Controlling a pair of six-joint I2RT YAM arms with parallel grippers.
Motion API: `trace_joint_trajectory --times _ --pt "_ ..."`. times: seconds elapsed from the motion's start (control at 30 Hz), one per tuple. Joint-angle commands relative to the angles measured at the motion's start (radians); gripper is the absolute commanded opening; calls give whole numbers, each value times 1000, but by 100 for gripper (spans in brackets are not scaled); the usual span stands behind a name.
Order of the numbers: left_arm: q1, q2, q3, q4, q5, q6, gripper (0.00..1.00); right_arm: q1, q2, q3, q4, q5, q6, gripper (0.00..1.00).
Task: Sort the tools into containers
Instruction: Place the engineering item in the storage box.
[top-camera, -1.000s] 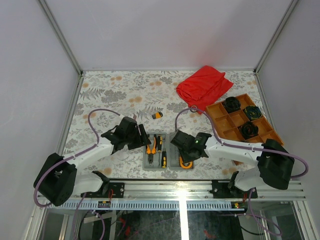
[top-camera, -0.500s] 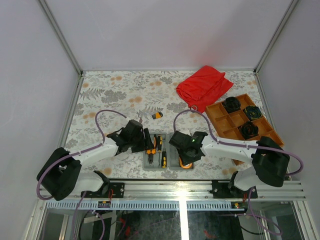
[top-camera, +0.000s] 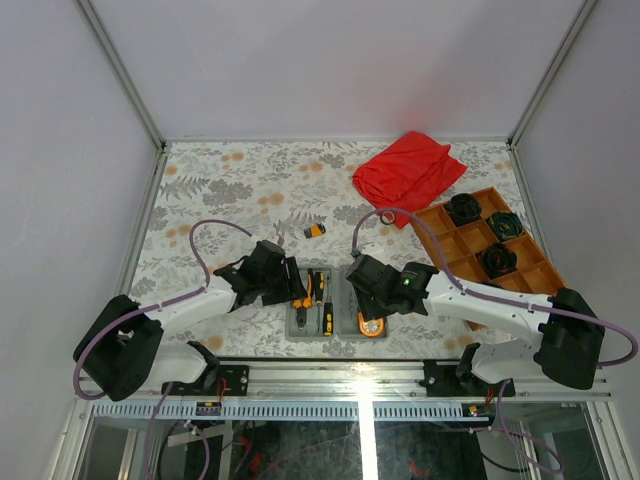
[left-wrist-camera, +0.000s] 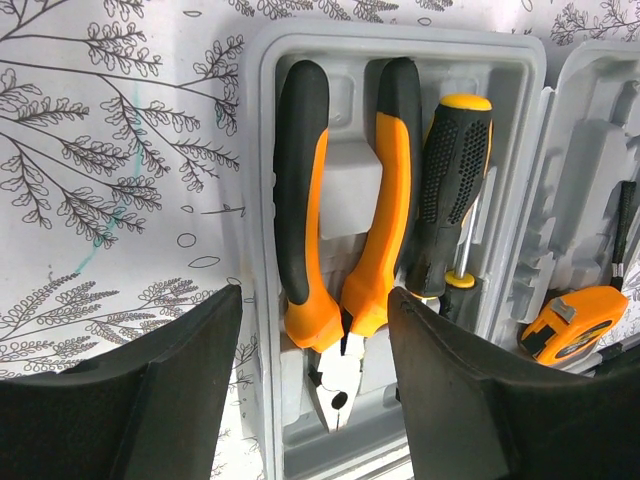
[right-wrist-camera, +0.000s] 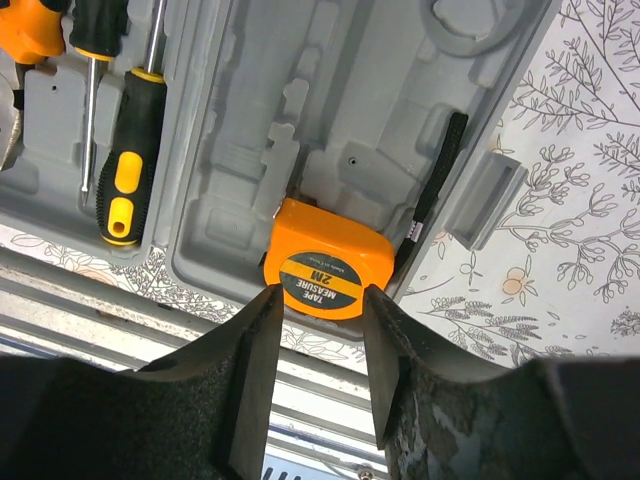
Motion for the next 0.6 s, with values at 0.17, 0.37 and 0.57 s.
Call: trace_joint_trajectory --times 0.17,0.37,0.57 --pt "-12 7 3 38 -19 -6 58 -10 42 -14 87 9 -10 43" --pt "-14 9 3 40 -19 -10 58 -19 71 -33 89 12 4 44" --pt "-19 17 8 40 -20 -9 58 -20 103 -51 78 -12 19 43"
